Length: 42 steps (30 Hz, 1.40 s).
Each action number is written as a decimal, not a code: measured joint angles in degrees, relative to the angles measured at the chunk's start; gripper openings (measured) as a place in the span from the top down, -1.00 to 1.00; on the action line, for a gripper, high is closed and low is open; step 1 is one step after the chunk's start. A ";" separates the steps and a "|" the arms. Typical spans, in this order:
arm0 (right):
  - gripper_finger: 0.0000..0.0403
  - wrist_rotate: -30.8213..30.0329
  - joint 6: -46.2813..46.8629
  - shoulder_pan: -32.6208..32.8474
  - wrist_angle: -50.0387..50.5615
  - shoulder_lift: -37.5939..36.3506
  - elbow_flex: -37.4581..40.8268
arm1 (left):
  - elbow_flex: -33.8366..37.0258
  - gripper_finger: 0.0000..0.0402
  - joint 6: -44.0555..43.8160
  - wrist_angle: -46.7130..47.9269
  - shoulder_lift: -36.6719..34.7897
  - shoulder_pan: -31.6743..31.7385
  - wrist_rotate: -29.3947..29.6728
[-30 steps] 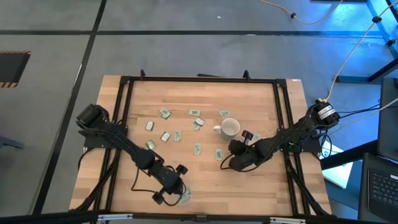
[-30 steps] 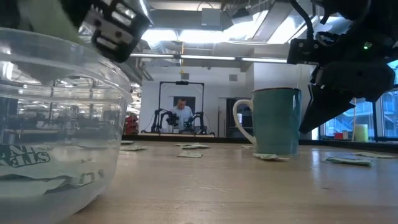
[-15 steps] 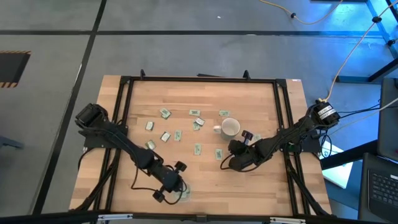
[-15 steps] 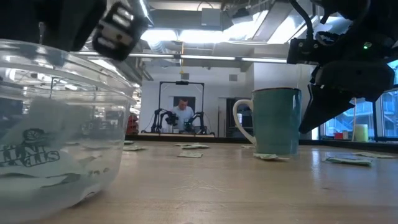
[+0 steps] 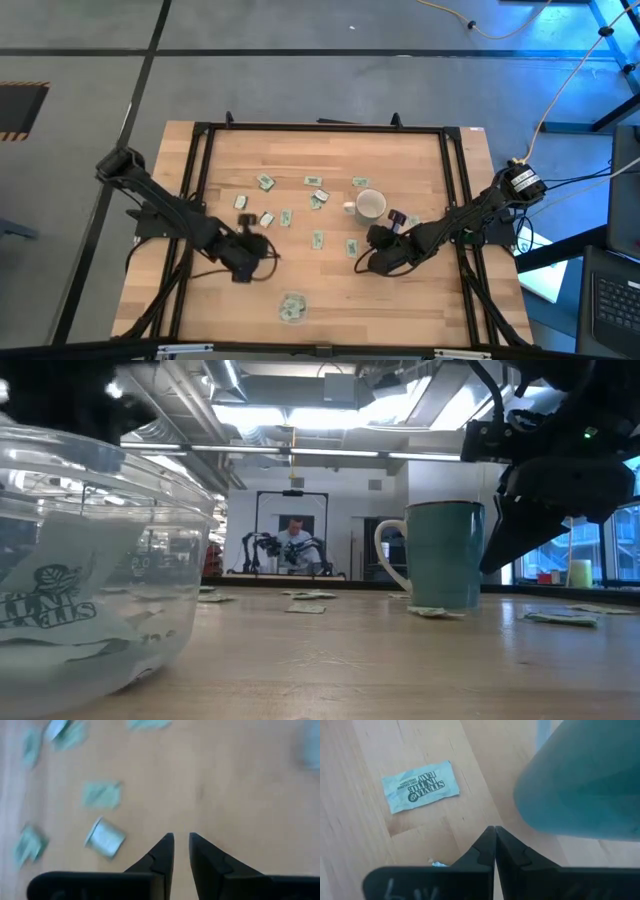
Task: Pick and place Stevia / Truvia into bins
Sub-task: Put the green stevia packet into the transparent bin
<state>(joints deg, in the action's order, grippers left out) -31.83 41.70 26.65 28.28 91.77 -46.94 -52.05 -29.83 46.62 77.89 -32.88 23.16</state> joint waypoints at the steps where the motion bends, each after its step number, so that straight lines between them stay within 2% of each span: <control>1: 0.94 0.00 -0.17 -0.01 -0.30 0.00 0.00 | 1.54 0.71 -2.24 0.58 -0.70 0.36 0.31; 7: 0.94 -0.02 -1.31 0.00 -1.46 0.00 0.00 | 12.53 0.61 -13.24 0.10 -3.22 3.47 -3.03; 11: 0.94 -0.04 -1.70 0.00 -2.04 0.00 0.00 | 18.19 0.55 -14.42 -4.18 -3.81 5.68 -6.95; 16: 0.94 -0.06 -1.73 0.00 -2.26 0.00 0.00 | 22.27 0.55 -14.10 -8.53 -3.88 8.11 -7.93; 23: 0.94 -0.09 -1.88 0.00 -2.28 0.00 0.00 | 22.75 0.66 -13.04 -9.65 -4.02 10.08 -10.47; 33: 0.94 -0.11 -1.93 -0.02 -2.32 0.00 0.00 | 22.81 0.90 -10.42 -9.96 -3.95 10.16 -11.01; 36: 0.94 -0.11 -1.93 -0.01 -2.32 0.00 0.00 | 21.71 0.97 -9.05 -9.57 -3.96 10.21 -11.10; 42: 0.94 -0.11 -1.93 0.00 -2.34 0.00 0.00 | 16.05 0.97 -4.42 -11.77 -4.20 10.14 -11.94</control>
<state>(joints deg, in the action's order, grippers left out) -31.94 39.77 26.65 25.93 91.77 -46.94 -36.00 -34.25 34.84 73.69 -22.74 11.22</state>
